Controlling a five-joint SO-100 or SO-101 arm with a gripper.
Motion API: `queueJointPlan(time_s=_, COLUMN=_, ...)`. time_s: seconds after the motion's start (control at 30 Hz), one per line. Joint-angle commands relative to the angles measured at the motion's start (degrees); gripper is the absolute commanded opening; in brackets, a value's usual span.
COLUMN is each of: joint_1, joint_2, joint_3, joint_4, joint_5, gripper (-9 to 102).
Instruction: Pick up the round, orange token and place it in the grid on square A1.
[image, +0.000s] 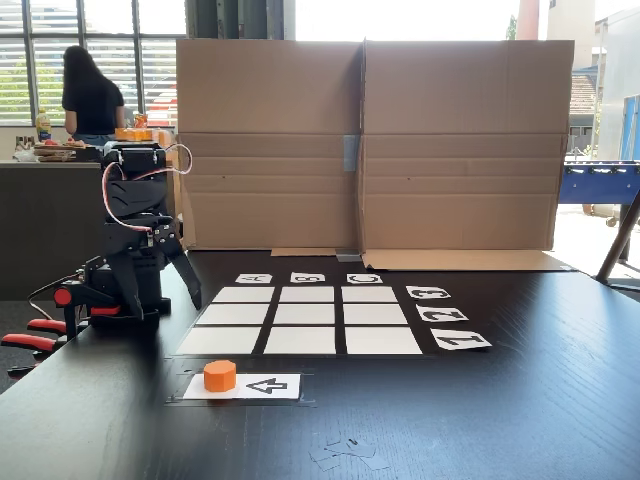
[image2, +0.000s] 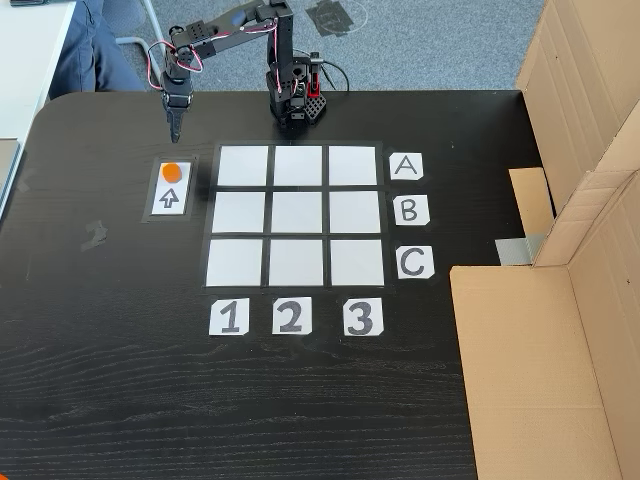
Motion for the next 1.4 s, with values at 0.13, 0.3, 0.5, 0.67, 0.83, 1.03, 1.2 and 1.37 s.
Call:
queueJointPlan(time_s=0.13, joint_1=-2.9, joint_2=-5.54, joint_3=-6.5, joint_4=-0.53, joint_5=2.55, gripper=31)
queueJointPlan(time_s=0.3, joint_1=-3.96, joint_2=-11.78, joint_3=-11.6, joint_4=0.26, joint_5=4.22, gripper=32)
queueJointPlan(time_s=0.5, joint_1=-5.27, joint_2=-17.58, joint_3=-15.47, joint_4=-0.26, joint_5=5.8, gripper=34)
queueJointPlan(time_s=0.67, joint_1=-6.42, joint_2=-21.09, joint_3=-18.02, joint_4=-0.26, joint_5=6.86, gripper=34)
queueJointPlan(time_s=0.83, joint_1=-7.03, joint_2=-23.03, joint_3=-19.25, joint_4=-0.26, joint_5=7.12, gripper=34)
queueJointPlan(time_s=1.03, joint_1=-7.38, joint_2=-24.26, joint_3=-20.13, joint_4=-0.35, joint_5=7.12, gripper=34)
queueJointPlan(time_s=1.2, joint_1=-7.56, joint_2=-26.54, joint_3=-22.15, joint_4=0.0, joint_5=7.12, gripper=34)
queueJointPlan(time_s=1.37, joint_1=-7.91, joint_2=-27.51, joint_3=-22.59, joint_4=-0.35, joint_5=7.12, gripper=34)
